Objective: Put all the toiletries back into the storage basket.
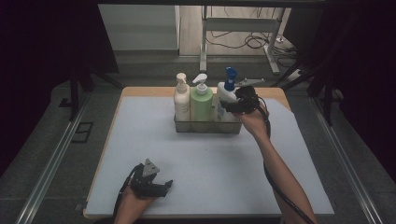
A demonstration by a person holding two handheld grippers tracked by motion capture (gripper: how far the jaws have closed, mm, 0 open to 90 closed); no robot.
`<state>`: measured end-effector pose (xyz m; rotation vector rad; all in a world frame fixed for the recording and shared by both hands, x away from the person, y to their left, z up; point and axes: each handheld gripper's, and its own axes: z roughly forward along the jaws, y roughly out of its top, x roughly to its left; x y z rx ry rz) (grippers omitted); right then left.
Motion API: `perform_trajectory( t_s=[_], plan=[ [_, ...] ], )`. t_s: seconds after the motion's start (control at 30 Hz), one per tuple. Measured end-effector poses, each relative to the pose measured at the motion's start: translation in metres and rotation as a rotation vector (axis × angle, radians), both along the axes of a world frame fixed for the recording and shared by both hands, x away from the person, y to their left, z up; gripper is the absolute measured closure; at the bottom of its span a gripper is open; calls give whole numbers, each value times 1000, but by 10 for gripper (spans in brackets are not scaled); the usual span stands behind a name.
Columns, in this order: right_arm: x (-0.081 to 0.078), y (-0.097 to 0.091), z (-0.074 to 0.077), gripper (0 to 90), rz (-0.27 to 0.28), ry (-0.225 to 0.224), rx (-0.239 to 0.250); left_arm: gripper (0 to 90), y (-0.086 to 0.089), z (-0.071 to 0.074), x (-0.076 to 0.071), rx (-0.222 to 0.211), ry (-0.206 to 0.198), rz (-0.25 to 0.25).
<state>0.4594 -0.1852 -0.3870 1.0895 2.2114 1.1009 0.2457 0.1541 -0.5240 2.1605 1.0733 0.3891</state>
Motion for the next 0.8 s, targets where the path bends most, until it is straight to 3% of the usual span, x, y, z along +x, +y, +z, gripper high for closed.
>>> perform_trajectory(
  t_s=[0.47, 0.63, 0.8],
  plan=[
    [-25, -19, 8, 328, 23, 1, 52, 133, 0, 0, 0, 0, 0, 0],
    [-35, -31, 9, 405, 43, 20, 82, 133, 0, 0, 0, 0, 0, 0],
    [-44, -39, 7, 490, 55, 27, 75, 133, 0, 0, 0, 0, 0, 0]
  ],
)
